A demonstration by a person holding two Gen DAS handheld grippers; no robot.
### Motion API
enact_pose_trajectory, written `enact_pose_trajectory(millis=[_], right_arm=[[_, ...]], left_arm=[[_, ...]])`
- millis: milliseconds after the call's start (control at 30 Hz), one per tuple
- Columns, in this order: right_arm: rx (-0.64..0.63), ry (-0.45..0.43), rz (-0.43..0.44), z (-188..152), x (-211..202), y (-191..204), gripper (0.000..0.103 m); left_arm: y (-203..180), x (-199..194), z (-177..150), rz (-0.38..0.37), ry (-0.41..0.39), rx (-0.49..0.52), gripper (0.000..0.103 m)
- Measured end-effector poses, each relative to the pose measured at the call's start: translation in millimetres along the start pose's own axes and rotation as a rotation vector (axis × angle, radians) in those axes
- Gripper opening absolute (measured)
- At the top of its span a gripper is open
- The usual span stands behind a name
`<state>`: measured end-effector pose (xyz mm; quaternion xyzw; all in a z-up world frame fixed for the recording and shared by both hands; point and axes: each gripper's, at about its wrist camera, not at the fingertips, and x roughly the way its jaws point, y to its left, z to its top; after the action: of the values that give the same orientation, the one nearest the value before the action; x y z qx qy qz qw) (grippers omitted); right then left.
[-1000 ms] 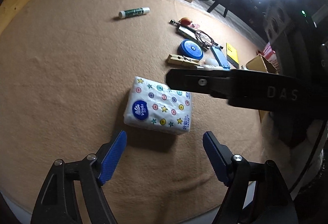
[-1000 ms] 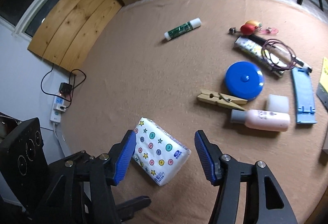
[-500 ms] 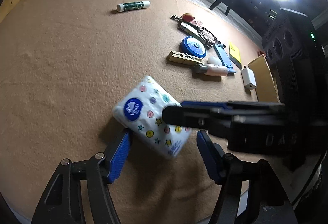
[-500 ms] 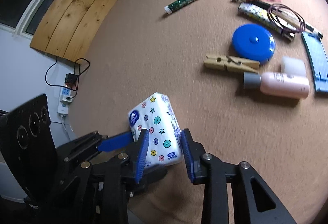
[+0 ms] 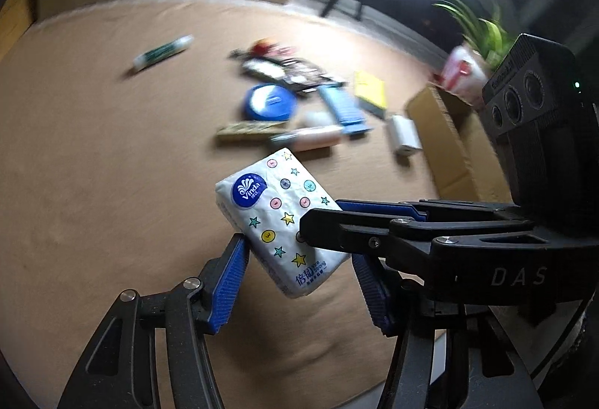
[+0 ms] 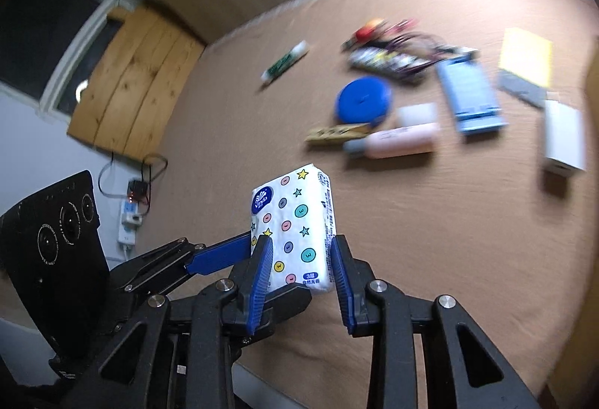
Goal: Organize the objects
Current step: 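Carry the tissue pack into the box beside the spray bottle and release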
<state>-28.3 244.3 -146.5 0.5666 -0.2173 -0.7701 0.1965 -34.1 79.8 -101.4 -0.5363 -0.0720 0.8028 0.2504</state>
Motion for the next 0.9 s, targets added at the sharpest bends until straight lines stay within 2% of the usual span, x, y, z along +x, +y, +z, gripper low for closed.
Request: enact_pose_trajectory(millis=[200,333,500,700,900], right_arm=[[0.077,-0.13,-0.041,-10,-70,-34,0.029],[0.12,-0.215,-0.101,-20,-118,-60,0.029],[0.184,-0.289,-0.154,-37,-166,-96,0.029],[0.272,-0.345,-0.202,-58,-201,-141,0.029],[0.302,-0.362,-0.234,-68,-216,-169,0.029]], left_arm=[[-66,7,19,-0.074,-0.005,0.135,0.061],[-115,18,27,-0.13,-0.004,0.223,0.061],[-180,38,33,-0.198,0.01,0.315,0.061],[-244,69,32,-0.254,0.045,0.394,0.061],[-284,92,28,-0.261,0.067,0.458,0.061]])
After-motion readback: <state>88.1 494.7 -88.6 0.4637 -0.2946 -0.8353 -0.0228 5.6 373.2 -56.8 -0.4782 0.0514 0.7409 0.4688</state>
